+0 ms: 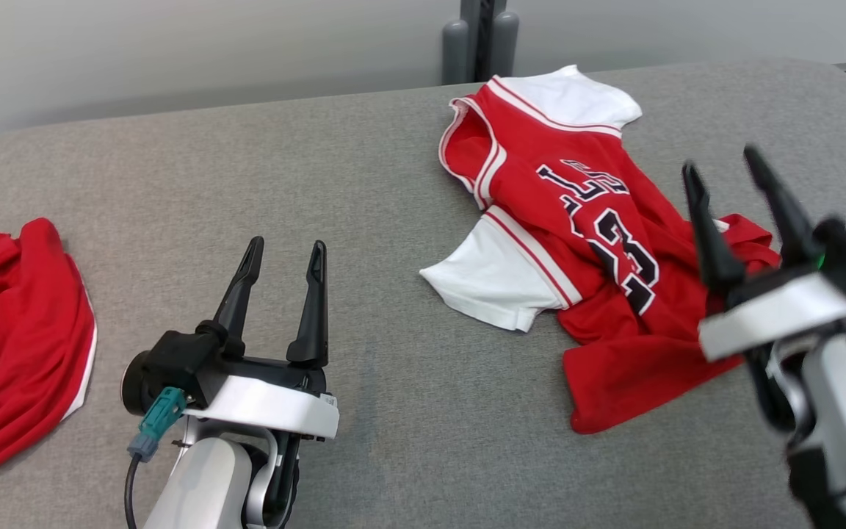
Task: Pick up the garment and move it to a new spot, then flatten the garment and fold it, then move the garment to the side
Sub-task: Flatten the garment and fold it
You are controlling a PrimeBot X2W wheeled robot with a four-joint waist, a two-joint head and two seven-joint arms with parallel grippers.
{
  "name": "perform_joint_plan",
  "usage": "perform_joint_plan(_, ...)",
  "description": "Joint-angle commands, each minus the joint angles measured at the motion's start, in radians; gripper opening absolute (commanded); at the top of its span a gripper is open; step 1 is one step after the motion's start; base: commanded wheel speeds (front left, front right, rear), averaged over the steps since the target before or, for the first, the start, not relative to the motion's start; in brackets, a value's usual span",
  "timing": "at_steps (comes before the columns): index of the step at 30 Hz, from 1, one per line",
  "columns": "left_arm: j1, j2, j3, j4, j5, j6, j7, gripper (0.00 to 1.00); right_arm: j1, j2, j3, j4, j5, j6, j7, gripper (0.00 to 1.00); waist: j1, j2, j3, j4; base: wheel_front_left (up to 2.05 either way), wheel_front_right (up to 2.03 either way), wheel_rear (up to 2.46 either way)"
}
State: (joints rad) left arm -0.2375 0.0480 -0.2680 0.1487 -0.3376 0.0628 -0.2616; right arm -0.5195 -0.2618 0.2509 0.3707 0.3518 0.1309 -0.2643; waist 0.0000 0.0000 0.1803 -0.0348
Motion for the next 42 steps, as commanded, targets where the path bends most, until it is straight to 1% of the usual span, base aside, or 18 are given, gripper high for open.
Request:
perform_joint_plan(1,0.005,0.004,0.006,0.004,0.003,-0.002,-0.003,1.0,0.037,0.014,-0.015,-0.02,-0.011,0.0,-0.002,1.0,0.0,0.0,-0.006,-0.011,0.0,0.0,0.0)
perform_joint_plan(3,0.006,0.004,0.007,0.014,0.005,-0.003,-0.003,1.0,0.117,0.049,-0.044,-0.074,-0.032,0.0,-0.002,1.0,0.0,0.0,-0.001,-0.017,0.0,0.0,0.0)
perform_joint_plan(6,-0.004,0.004,0.014,0.028,0.015,-0.003,-0.003,1.0,0.197,0.095,-0.079,-0.142,-0.069,0.0,-0.002,1.0,0.0,0.0,0.015,-0.031,0.0,0.0,0.0)
perform_joint_plan(8,-0.018,0.004,0.012,0.047,0.018,-0.004,-0.003,1.0,0.234,0.124,-0.099,-0.179,-0.085,0.0,-0.002,1.0,0.0,0.0,0.03,-0.043,0.0,0.0,0.0)
perform_joint_plan(12,-0.058,0.004,-0.02,0.114,0.025,-0.017,-0.003,1.0,0.273,0.156,-0.112,-0.239,-0.116,0.0,-0.002,1.0,0.0,0.0,0.062,-0.069,0.0,0.0,0.0)
perform_joint_plan(15,-0.103,0.004,-0.062,0.192,0.026,-0.033,-0.003,1.0,0.287,0.166,-0.109,-0.26,-0.155,0.0,0.0,1.0,0.0,0.0,0.084,-0.094,0.0,0.0,0.0)
perform_joint_plan(17,-0.139,0.004,-0.093,0.258,0.027,-0.046,-0.003,1.0,0.289,0.174,-0.113,-0.272,-0.162,0.0,0.0,1.0,0.0,0.0,0.097,-0.113,0.0,0.0,0.0)
perform_joint_plan(18,-0.178,0.004,-0.111,0.311,0.031,-0.05,-0.003,1.0,0.29,0.181,-0.113,-0.279,-0.166,0.0,0.0,1.0,0.0,0.0,0.111,-0.133,0.0,0.0,0.0)
perform_joint_plan(20,-0.208,0.005,-0.129,0.373,0.038,-0.05,-0.003,1.0,0.287,0.186,-0.11,-0.284,-0.167,0.0,0.0,1.0,0.0,0.0,0.126,-0.152,0.0,0.0,0.0)
perform_joint_plan(26,-0.312,0.004,-0.162,0.538,0.031,-0.059,0.01,1.0,0.287,0.198,-0.115,-0.291,-0.179,0.0,-0.001,1.0,0.0,0.0,0.155,-0.195,0.0,0.0,0.0)
perform_joint_plan(29,-0.355,0.005,-0.169,0.604,0.028,-0.051,0.012,1.0,0.287,0.202,-0.121,-0.289,-0.193,0.0,-0.002,1.0,0.0,0.0,0.163,-0.209,0.0,0.0,0.0)
perform_joint_plan(34,-0.396,0.005,-0.197,0.693,0.005,-0.072,0.031,1.0,0.284,0.206,-0.127,-0.297,-0.197,0.0,-0.002,1.0,0.0,0.0,0.167,-0.224,0.0,0.0,0.0)
perform_joint_plan(35,-0.4,0.005,-0.205,0.706,0.001,-0.077,0.035,0.56,0.284,0.207,-0.129,-0.298,-0.197,0.0,-0.002,1.0,0.0,0.0,0.167,-0.225,0.0,0.0,0.0)
perform_joint_plan(36,-0.402,0.004,-0.214,0.718,-0.002,-0.084,0.04,0.21,0.284,0.208,-0.131,-0.299,-0.197,0.0,-0.002,1.0,0.0,0.0,0.166,-0.225,0.0,0.0,0.0)
perform_joint_plan(37,-0.402,0.004,-0.214,0.718,-0.002,-0.084,0.04,0.21,0.284,0.208,-0.131,-0.299,-0.197,0.0,-0.002,1.0,0.0,0.0,0.166,-0.225,0.0,0.0,0.0)
perform_joint_plan(38,-0.405,0.004,-0.222,0.727,-0.008,-0.091,0.042,0.0,0.284,0.208,-0.134,-0.3,-0.198,0.0,-0.002,1.0,0.0,0.0,0.165,-0.224,0.0,0.0,0.0)
perform_joint_plan(40,-0.412,0.005,-0.235,0.738,-0.017,-0.097,0.037,0.0,0.285,0.209,-0.141,-0.299,-0.2,0.0,-0.002,1.0,0.0,0.0,0.163,-0.217,0.0,0.0,0.0)
perform_joint_plan(42,-0.418,0.005,-0.238,0.735,-0.027,-0.087,0.025,0.0,0.288,0.209,-0.148,-0.296,-0.205,0.0,-0.002,1.0,0.0,0.0,0.157,-0.207,0.0,0.0,0.0)
